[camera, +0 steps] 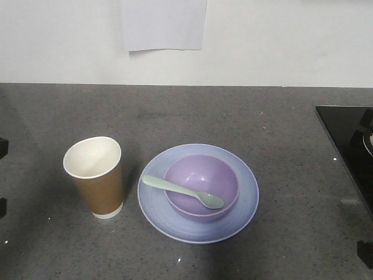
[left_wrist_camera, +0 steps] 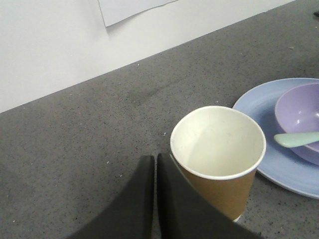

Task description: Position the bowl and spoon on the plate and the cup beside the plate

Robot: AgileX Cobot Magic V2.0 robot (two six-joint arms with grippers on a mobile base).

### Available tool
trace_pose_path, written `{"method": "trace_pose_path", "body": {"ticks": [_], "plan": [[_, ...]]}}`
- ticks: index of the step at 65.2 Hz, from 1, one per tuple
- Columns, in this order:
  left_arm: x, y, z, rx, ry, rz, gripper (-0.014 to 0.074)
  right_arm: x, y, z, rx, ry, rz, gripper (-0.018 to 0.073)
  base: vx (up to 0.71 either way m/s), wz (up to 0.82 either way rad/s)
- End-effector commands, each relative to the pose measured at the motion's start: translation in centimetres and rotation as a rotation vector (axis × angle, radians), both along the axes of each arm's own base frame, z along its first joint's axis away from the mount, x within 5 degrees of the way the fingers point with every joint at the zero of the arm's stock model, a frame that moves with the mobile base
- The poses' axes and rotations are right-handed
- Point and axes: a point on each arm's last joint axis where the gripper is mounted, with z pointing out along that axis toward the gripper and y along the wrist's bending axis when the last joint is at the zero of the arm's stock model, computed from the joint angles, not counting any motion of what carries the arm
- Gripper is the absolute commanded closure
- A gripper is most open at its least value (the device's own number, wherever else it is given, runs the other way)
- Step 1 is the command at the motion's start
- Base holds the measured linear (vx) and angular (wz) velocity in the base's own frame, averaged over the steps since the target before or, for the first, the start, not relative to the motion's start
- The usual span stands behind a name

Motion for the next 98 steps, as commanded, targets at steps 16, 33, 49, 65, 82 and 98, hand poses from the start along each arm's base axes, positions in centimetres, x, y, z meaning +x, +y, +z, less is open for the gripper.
{"method": "trace_pose_path", "body": {"ticks": [16,33,49,65,82,98], "plan": [[0.1,0.0,1.6,-0.046,-0.097,0.014,0.0603,0.2,0.2,1.3,-0.005,-0.076,0.03,0.0561,0.0,0.0],[0.1,0.0,1.6,-0.043,-0.099,0.014,0.0603,0.2,0.2,1.3,-0.005,-0.076,0.03,0.0561,0.0,0.0],[-3.3,0.6,-0.2,-0.052,-0.055,0.003,0.0603,0.2,0.2,1.3,-0.005,-0.076,0.03,0.0561,0.0,0.0],[-6.8,2.2,-6.9,-0.114,-0.326,0.081,0.0603,0.2,0.2,1.3,-0.005,-0.076,0.03,0.0561,0.0,0.0],[-8.5,3.0,-14.1,-0.187,-0.424,0.155,0.0603,0.2,0.2,1.3,-0.005,-0.076,0.03,0.0561,0.0,0.0],[-8.4,3.3,-15.0,-0.144,-0.352,0.215,0.0603,0.2,0.2,1.3,-0.006,-0.075,0.03,0.0561,0.0,0.0]]}}
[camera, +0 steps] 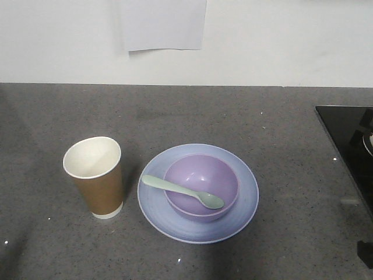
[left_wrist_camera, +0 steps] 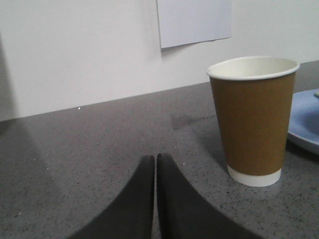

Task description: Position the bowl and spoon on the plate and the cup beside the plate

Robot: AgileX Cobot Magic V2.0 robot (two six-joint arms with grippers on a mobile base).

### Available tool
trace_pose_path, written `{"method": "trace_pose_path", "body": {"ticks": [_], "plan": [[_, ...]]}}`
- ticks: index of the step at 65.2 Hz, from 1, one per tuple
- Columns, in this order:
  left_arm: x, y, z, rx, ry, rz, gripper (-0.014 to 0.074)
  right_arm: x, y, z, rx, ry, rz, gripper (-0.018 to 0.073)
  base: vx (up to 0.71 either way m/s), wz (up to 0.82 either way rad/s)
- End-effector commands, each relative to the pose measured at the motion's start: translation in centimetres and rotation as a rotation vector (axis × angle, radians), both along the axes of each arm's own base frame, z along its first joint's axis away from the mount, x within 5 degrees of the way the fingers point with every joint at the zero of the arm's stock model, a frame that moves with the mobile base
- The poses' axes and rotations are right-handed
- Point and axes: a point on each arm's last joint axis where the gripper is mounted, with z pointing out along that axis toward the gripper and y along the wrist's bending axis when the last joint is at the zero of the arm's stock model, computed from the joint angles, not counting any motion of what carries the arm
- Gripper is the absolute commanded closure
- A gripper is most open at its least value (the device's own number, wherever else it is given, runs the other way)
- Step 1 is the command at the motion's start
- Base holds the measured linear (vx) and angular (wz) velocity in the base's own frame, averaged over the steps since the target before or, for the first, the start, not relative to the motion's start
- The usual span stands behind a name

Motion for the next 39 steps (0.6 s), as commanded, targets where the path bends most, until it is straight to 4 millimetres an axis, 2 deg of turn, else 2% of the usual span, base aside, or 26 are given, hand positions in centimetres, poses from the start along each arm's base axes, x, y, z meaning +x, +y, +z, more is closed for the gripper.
{"method": "trace_pose_path", "body": {"ticks": [1,39], "plan": [[0.04,0.18,-0.52,-0.022,-0.033,0.027,0.0603,0.22,0.27,1.37,-0.004,-0.077,0.032,0.0561,0.0,0.0],[0.06,0.36,-0.23,-0.051,-0.059,0.05,0.0603,0.22,0.27,1.37,-0.004,-0.077,0.032,0.0561,0.0,0.0]]}}
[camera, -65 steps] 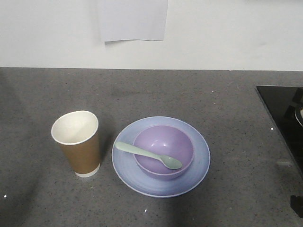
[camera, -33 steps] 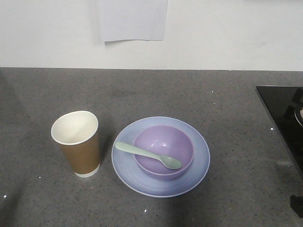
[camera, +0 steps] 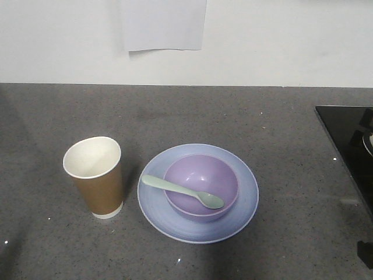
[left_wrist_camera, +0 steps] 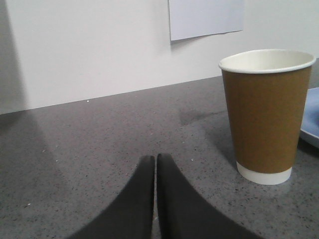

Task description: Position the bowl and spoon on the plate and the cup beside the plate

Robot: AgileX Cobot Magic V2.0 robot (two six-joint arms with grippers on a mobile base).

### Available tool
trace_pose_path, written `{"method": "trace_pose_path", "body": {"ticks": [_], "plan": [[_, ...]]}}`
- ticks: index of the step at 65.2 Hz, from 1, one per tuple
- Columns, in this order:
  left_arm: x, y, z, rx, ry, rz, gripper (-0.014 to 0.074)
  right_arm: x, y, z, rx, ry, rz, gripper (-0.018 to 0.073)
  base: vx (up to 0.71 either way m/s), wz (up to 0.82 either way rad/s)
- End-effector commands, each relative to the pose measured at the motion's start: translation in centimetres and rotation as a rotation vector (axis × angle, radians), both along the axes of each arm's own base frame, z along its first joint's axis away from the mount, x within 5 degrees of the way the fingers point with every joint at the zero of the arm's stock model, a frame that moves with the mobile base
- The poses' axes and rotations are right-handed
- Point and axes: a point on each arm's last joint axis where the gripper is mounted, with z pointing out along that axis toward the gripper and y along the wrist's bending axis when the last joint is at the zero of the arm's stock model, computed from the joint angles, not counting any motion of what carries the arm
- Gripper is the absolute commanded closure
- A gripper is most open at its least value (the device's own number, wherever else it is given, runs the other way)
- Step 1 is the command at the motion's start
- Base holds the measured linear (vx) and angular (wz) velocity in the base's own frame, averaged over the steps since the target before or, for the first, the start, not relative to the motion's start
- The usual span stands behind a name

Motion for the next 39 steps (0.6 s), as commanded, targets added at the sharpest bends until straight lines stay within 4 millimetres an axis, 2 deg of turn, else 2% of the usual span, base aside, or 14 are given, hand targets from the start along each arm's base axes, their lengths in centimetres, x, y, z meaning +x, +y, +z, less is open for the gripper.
{"method": "trace_pose_path", "body": {"ticks": [1,15,39], "plan": [[0.03,0.14,-0.19,-0.035,-0.067,0.016,0.0603,0.22,0.27,1.37,-0.005,-0.077,0.032,0.0561,0.0,0.0],[0.04,0.19,-0.19,-0.096,-0.06,0.022,0.0603,0.22,0.27,1.37,-0.005,-0.077,0.032,0.0561,0.0,0.0],[0.03,0.19,-0.16,-0.101,-0.06,0.023,0.0603,0.22,0.27,1.37,-0.005,-0.077,0.032,0.0561,0.0,0.0]]}}
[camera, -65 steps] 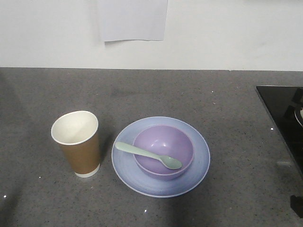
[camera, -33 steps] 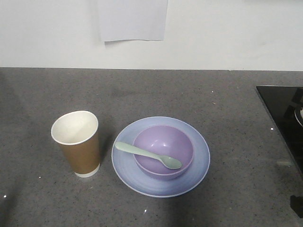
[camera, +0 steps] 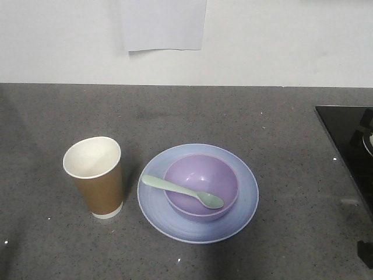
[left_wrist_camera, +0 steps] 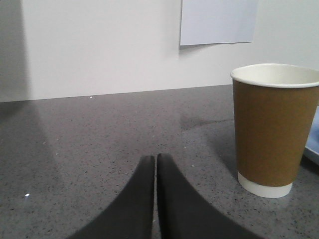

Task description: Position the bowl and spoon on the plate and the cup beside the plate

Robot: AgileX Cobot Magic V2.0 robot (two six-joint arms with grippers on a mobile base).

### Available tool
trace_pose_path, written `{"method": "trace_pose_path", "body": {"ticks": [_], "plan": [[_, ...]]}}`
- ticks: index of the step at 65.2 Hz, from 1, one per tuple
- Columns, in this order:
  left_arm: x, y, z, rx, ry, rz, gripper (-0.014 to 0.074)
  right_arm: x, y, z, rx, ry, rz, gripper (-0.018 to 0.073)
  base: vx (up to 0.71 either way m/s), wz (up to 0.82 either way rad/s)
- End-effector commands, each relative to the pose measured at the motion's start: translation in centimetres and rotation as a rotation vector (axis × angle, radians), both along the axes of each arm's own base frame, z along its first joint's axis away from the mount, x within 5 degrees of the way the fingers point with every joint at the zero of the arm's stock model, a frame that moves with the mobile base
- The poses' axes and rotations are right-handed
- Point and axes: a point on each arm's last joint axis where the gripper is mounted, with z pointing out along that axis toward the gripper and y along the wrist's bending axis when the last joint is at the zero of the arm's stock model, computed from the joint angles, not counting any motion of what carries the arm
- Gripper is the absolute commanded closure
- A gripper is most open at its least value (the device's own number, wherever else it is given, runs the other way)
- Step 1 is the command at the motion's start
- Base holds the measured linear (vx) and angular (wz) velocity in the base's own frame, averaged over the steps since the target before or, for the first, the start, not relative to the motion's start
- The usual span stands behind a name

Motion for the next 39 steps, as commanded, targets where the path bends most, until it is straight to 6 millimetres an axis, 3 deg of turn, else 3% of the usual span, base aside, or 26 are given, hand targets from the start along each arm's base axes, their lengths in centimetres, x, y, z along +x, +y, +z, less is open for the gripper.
{"method": "trace_pose_path", "body": {"ticks": [1,39], "plan": [[0.0,-0.08,-0.23,-0.015,-0.062,-0.009,0.0603,0.22,0.27,1.37,-0.005,-0.077,0.032,0.0561,0.0,0.0],[0.0,-0.08,-0.23,-0.015,-0.062,-0.009,0.0603,0.21,0.26,1.35,-0.005,-0.075,0.031,0.0561,0.0,0.0]]}}
